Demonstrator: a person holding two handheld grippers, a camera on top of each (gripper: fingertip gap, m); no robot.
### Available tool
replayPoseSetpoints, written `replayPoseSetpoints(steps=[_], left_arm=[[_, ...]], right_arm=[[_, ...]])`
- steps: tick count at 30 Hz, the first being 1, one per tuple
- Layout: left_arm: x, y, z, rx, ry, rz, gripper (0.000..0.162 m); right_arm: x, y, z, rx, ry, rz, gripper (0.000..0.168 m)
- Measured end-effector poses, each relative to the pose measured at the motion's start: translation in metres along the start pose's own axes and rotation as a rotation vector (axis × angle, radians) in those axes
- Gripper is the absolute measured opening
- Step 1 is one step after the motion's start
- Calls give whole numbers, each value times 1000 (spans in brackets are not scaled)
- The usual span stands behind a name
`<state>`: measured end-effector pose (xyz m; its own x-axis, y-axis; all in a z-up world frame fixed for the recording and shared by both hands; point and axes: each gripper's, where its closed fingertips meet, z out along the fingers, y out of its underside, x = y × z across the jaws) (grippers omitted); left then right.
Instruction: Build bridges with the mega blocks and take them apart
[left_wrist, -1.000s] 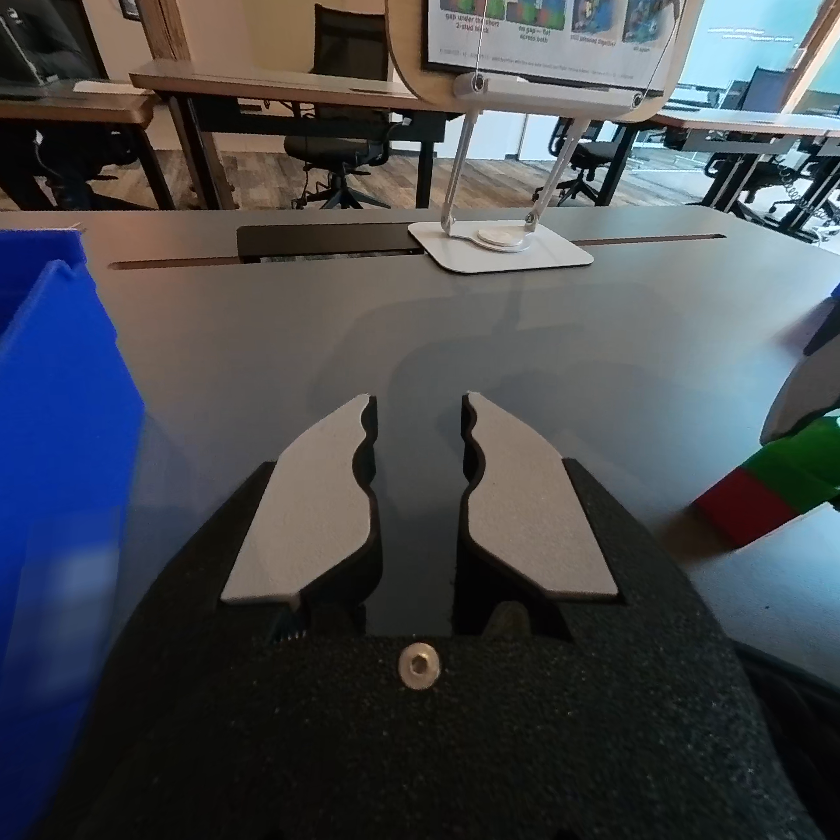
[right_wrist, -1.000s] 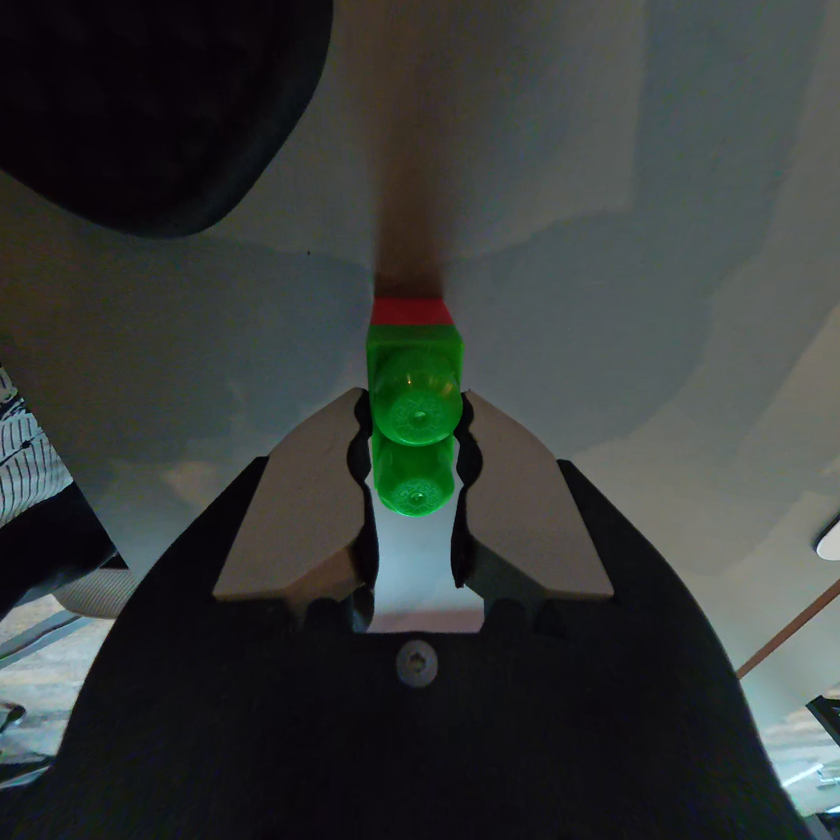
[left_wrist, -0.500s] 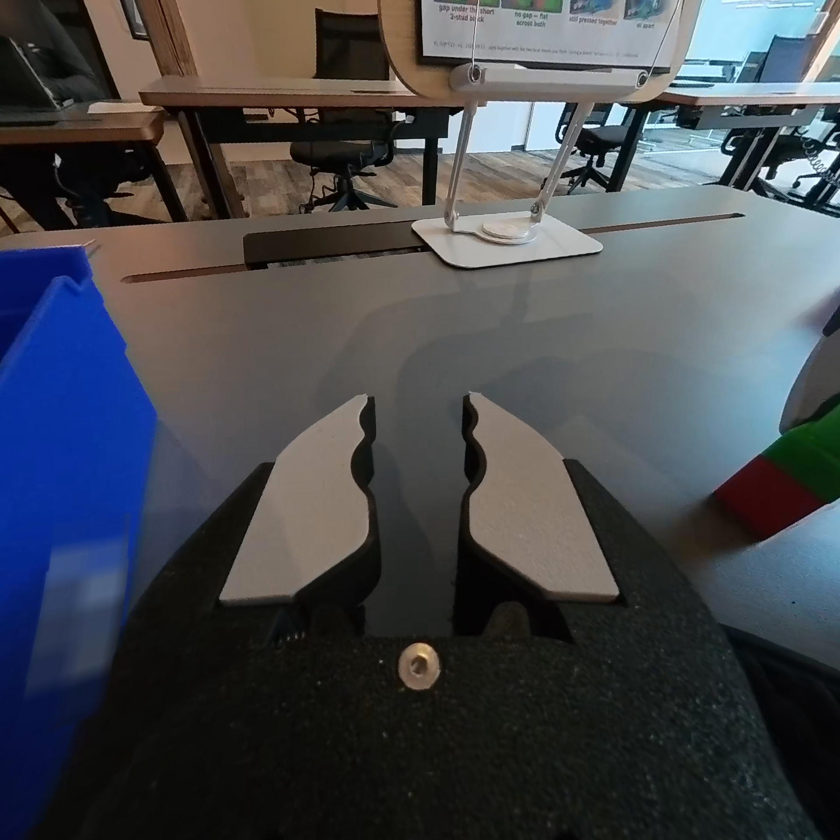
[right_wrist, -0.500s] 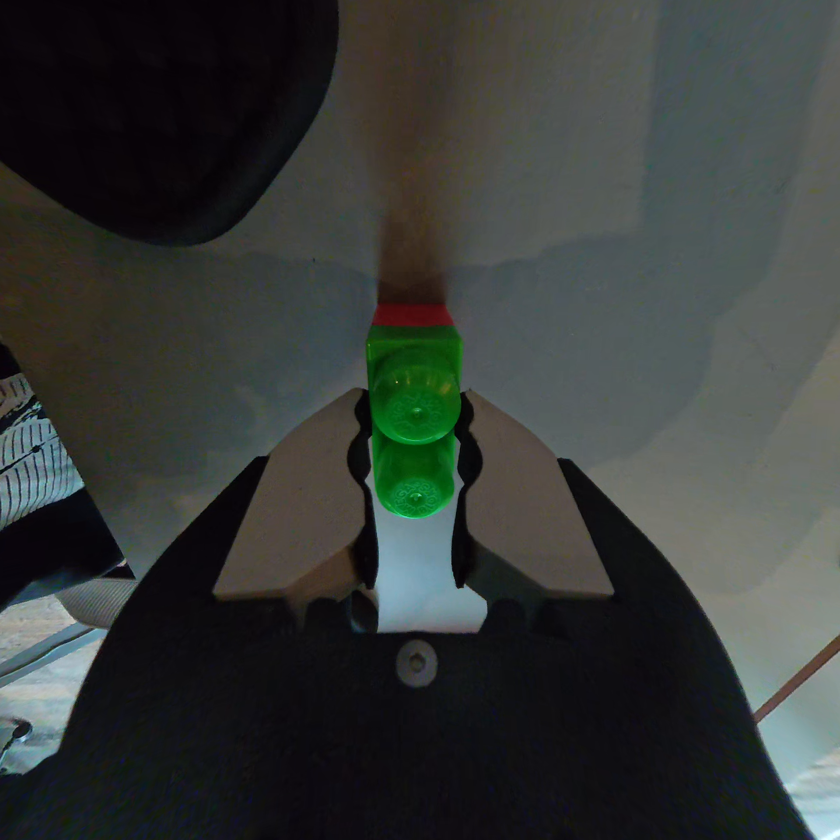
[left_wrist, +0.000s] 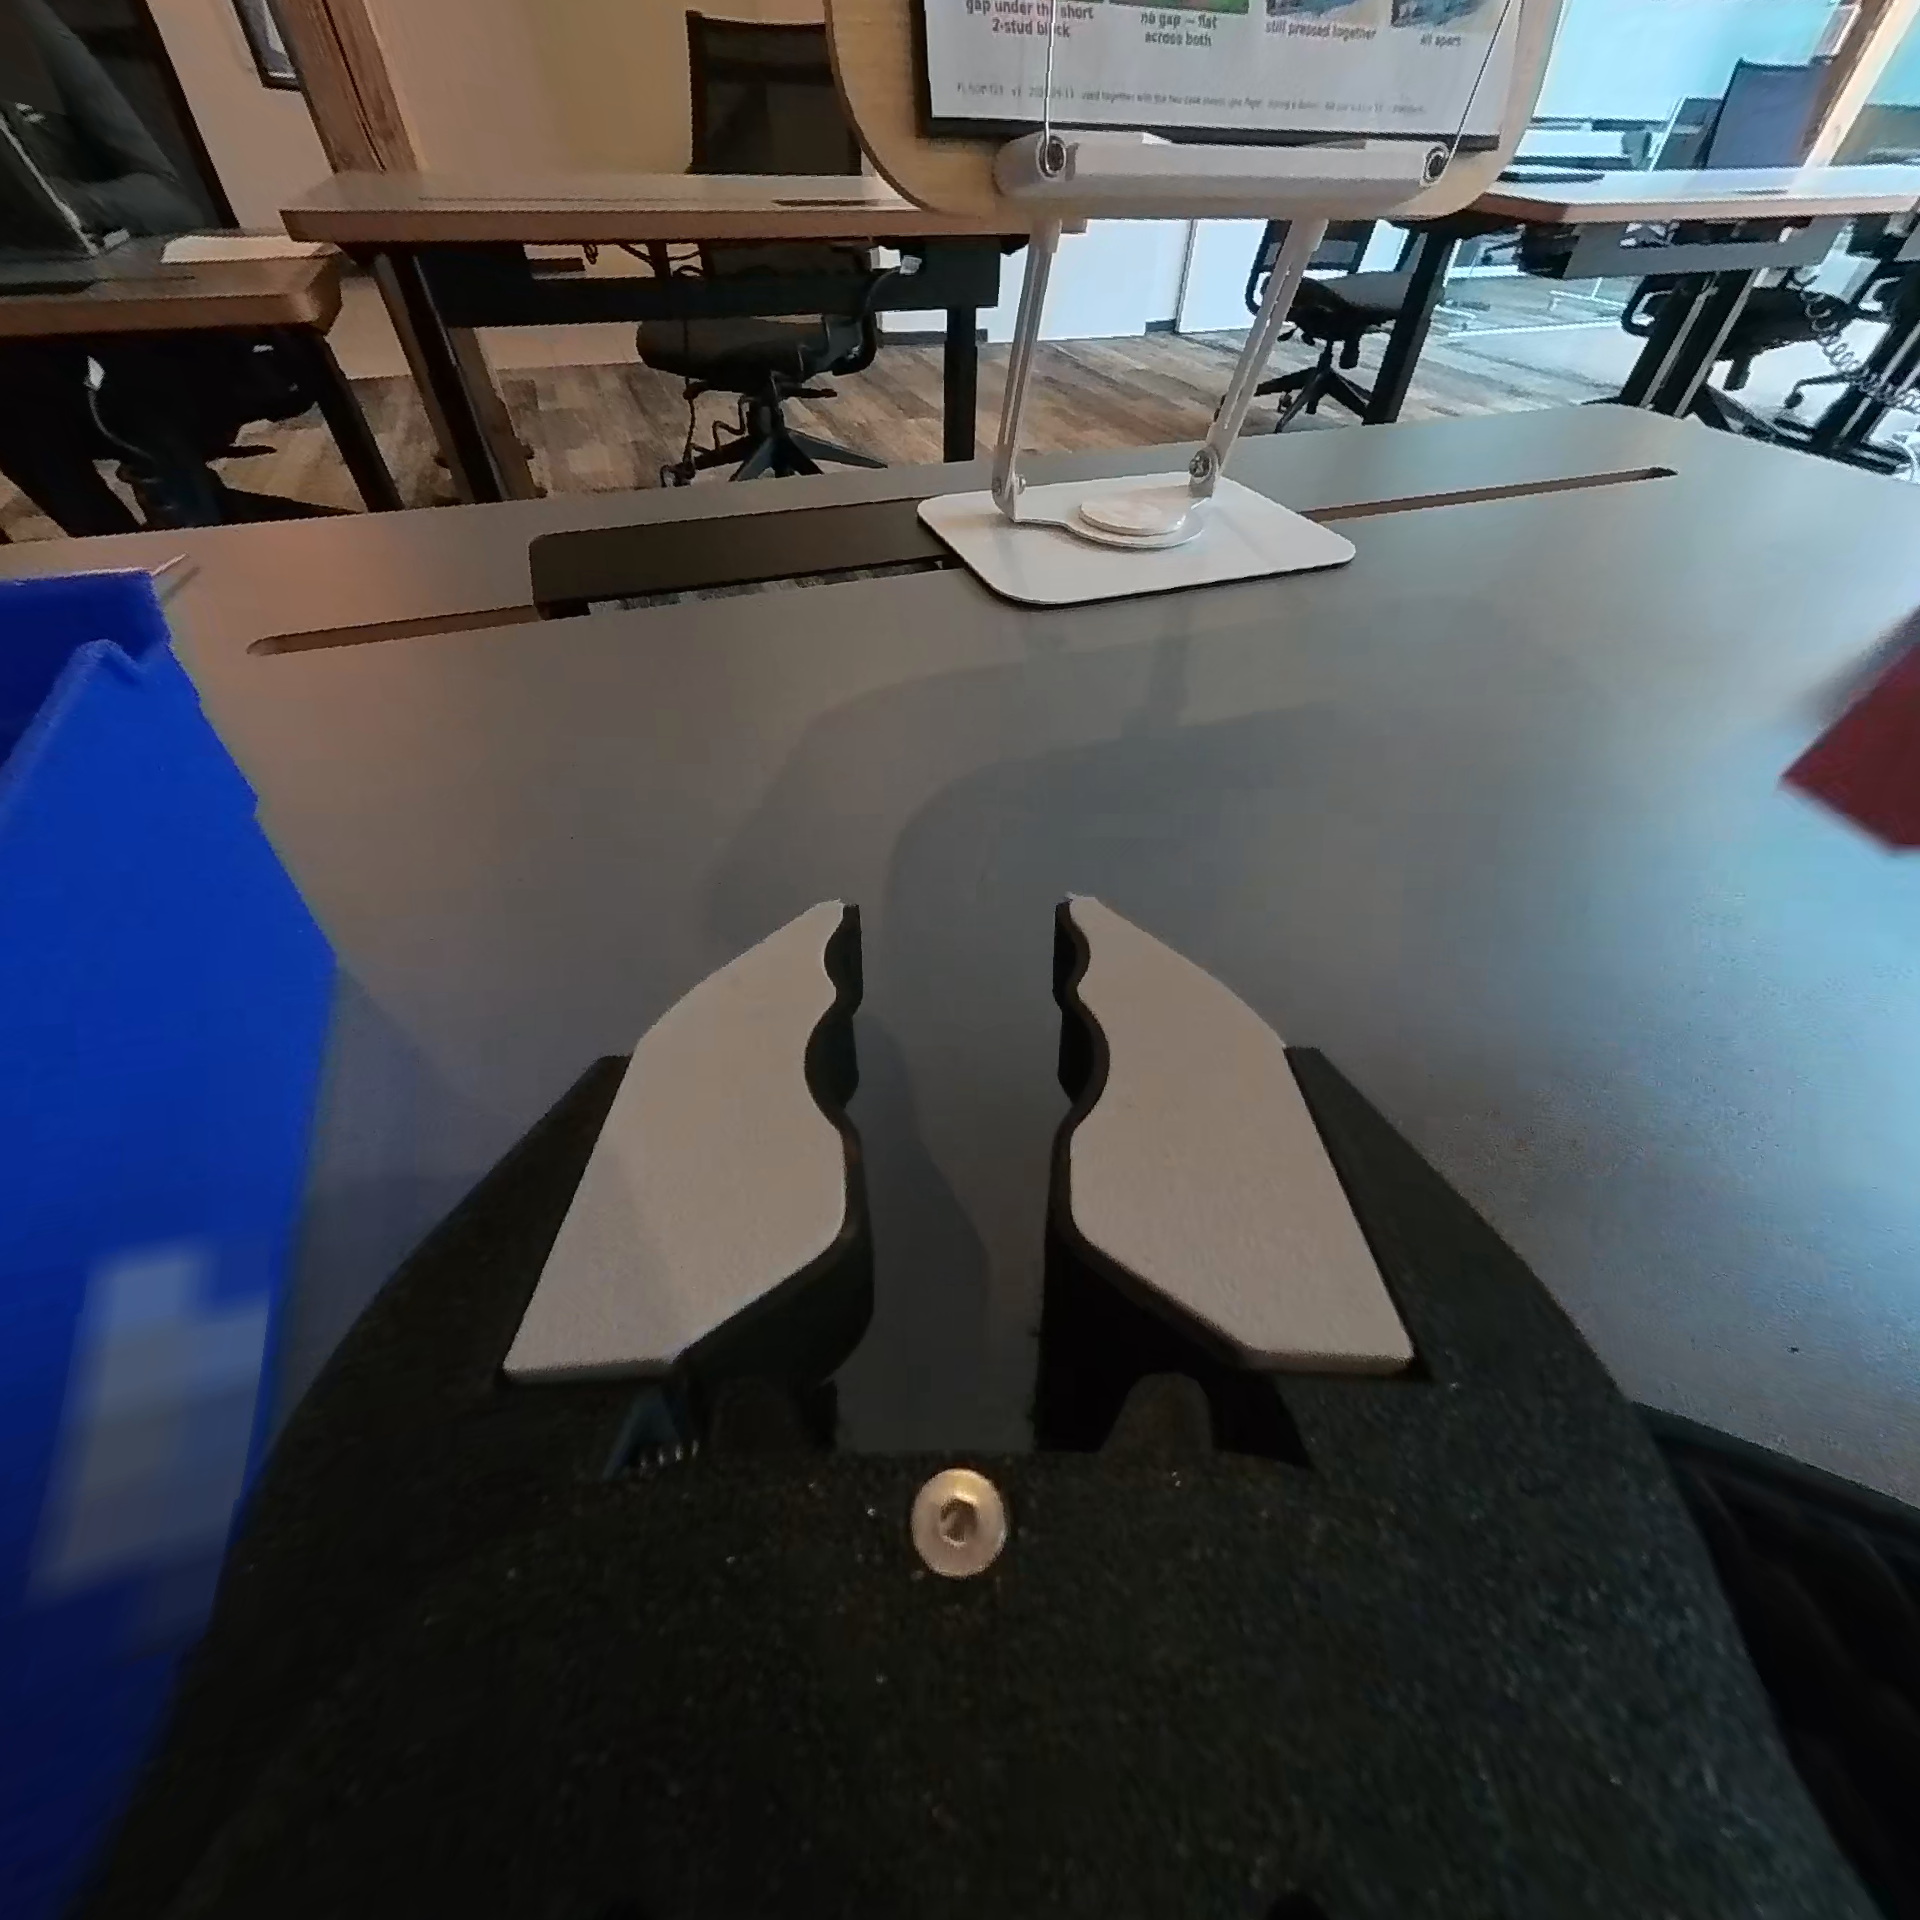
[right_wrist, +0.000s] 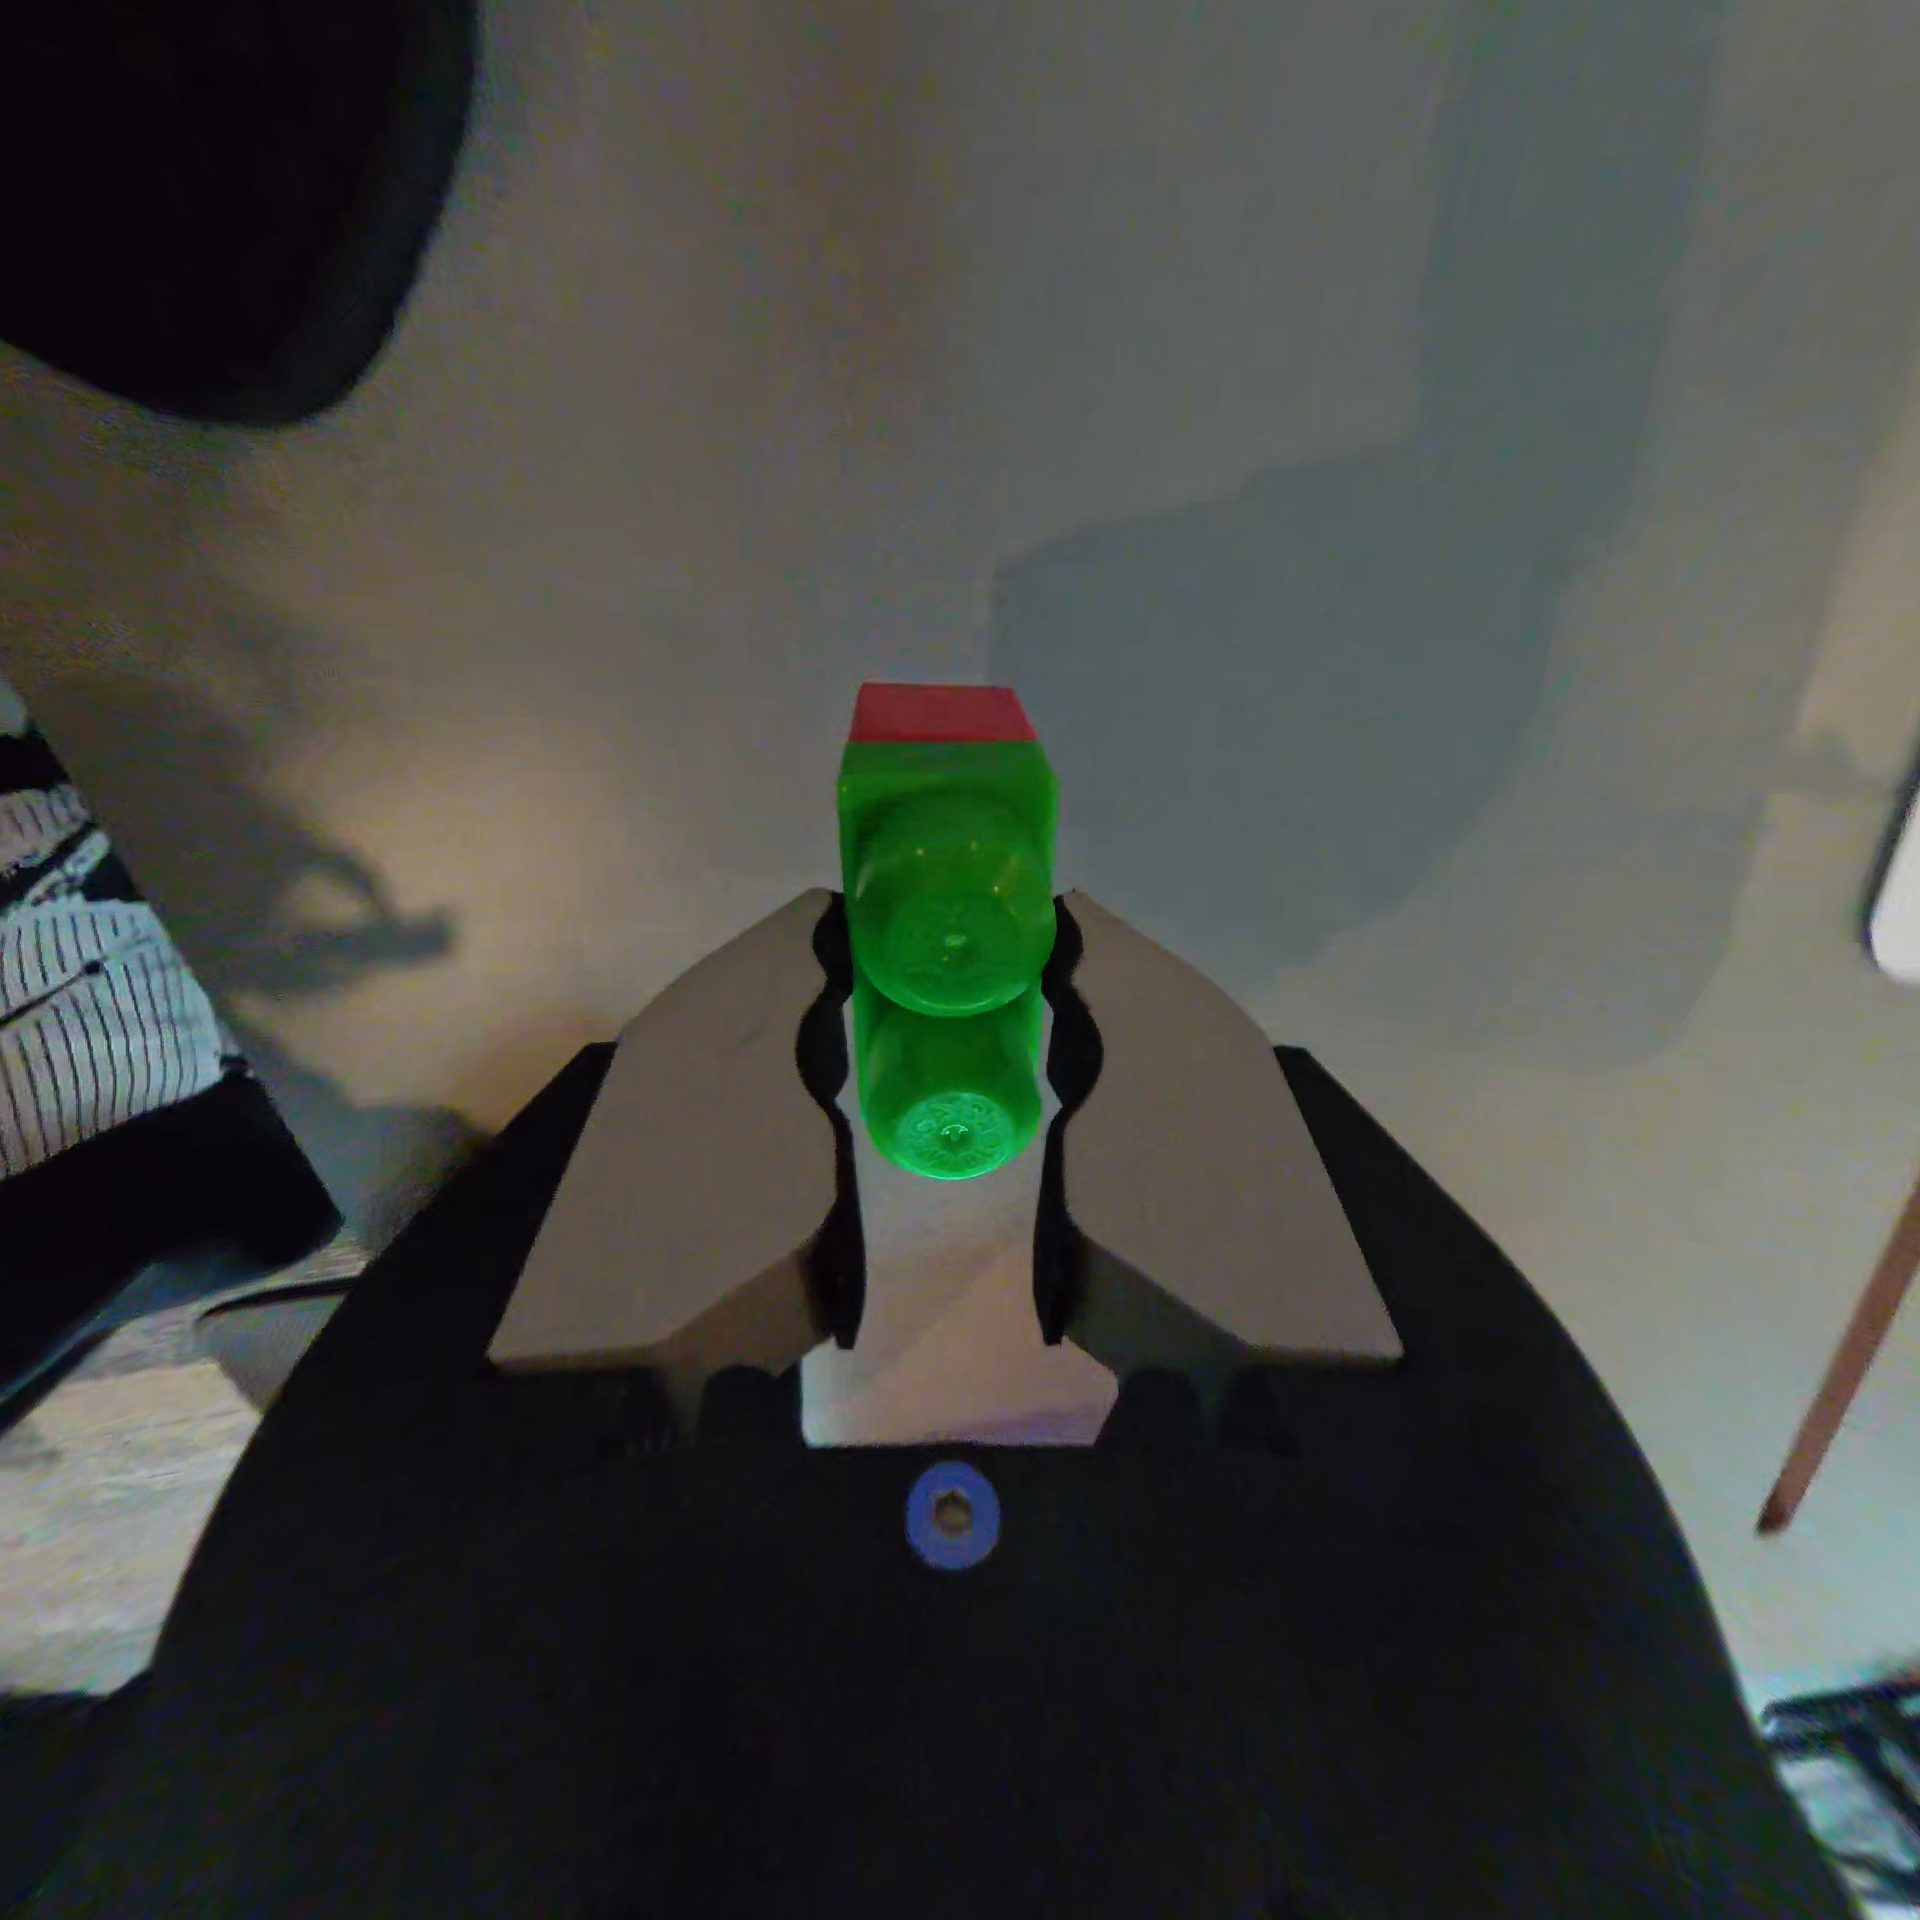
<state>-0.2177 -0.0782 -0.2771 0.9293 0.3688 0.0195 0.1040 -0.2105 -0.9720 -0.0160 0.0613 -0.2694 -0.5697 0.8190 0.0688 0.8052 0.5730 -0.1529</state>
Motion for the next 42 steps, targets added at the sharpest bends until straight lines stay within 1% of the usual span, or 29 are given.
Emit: replayPoseSetpoints(steps=[2, 5, 9, 12, 17, 22, 26, 30, 36, 40, 42], left_arm=[[0, 0, 0, 0, 1, 0, 35], [0, -1, -1, 4, 1, -5, 35], [0, 0, 0, 0, 2, -9, 35], [0, 1, 0, -4, 1, -4, 35], [-2, 1, 0, -6, -7, -10, 35], [-3, 1, -1, -3, -12, -13, 35], [-3, 2, 0, -8, -13, -11, 35], [-5, 3, 0, -10, -17, -16, 34], [-5, 4, 0, -16, -19, -15, 34], [-5, 4, 0, -16, -18, -14, 34], [-5, 4, 0, -15, -17, -13, 34]], right_arm=[[17, 27, -21, -15, 20, 74, 35], [44, 78, -51, -48, 60, 209, 35], [80, 155, -87, -92, 113, 424, 35], [101, 214, -107, -115, 135, 590, 35], [125, 298, -122, -145, 166, 845, 35], [142, 361, -113, -155, 204, 1064, 35], [148, 393, -94, -153, 187, 1186, 35], [152, 413, -67, -172, 163, 1254, 35], [157, 425, -29, -166, 149, 1317, 35], [158, 430, -18, -193, 156, 1328, 35], [160, 429, -14, -176, 156, 1339, 35]])
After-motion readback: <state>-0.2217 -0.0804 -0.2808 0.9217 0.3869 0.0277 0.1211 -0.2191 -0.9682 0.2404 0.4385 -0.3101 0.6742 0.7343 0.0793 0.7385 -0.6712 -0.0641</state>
